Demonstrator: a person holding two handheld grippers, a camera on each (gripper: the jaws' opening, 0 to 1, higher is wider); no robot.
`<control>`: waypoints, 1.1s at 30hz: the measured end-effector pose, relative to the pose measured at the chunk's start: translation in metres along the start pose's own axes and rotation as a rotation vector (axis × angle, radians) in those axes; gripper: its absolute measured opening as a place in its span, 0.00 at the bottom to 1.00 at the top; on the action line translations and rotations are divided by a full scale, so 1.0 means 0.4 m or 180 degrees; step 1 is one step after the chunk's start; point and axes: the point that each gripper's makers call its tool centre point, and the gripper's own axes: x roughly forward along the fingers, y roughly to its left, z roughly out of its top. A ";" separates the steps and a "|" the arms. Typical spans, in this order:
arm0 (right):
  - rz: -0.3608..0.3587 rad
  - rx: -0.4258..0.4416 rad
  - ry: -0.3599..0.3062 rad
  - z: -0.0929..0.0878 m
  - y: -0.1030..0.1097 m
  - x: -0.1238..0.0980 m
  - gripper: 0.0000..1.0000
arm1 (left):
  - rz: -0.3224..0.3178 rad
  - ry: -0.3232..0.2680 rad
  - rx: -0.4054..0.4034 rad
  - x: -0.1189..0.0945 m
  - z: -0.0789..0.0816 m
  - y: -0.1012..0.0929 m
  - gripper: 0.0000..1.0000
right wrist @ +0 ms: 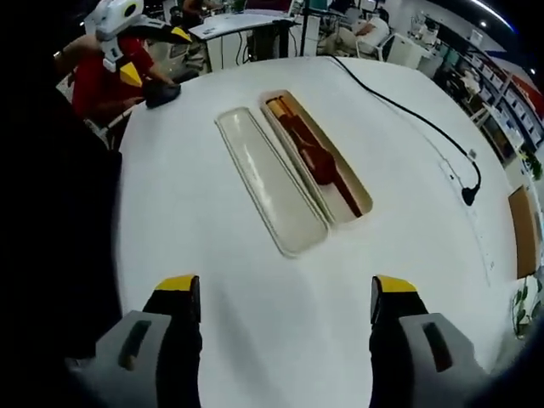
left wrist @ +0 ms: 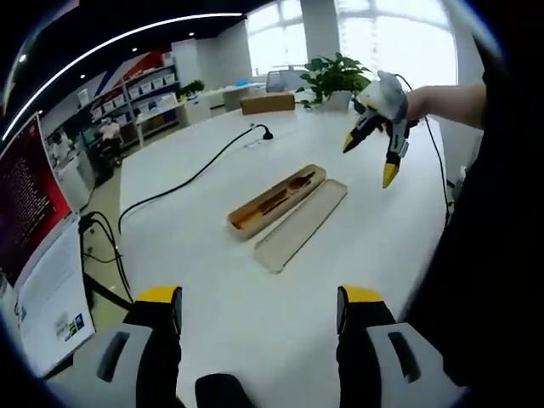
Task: Arrange the utensils inside the cutlery case until each visible utensil rests in its matching compartment.
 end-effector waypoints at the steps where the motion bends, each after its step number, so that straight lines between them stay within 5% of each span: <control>1: 0.0018 0.0021 0.0007 0.002 0.001 0.007 0.80 | 0.0001 -0.0008 -0.0015 0.001 0.001 0.001 0.77; 33: 0.0254 -0.0177 0.0257 -0.019 0.019 0.093 0.80 | -0.0283 0.0114 0.0095 0.108 0.013 -0.011 0.78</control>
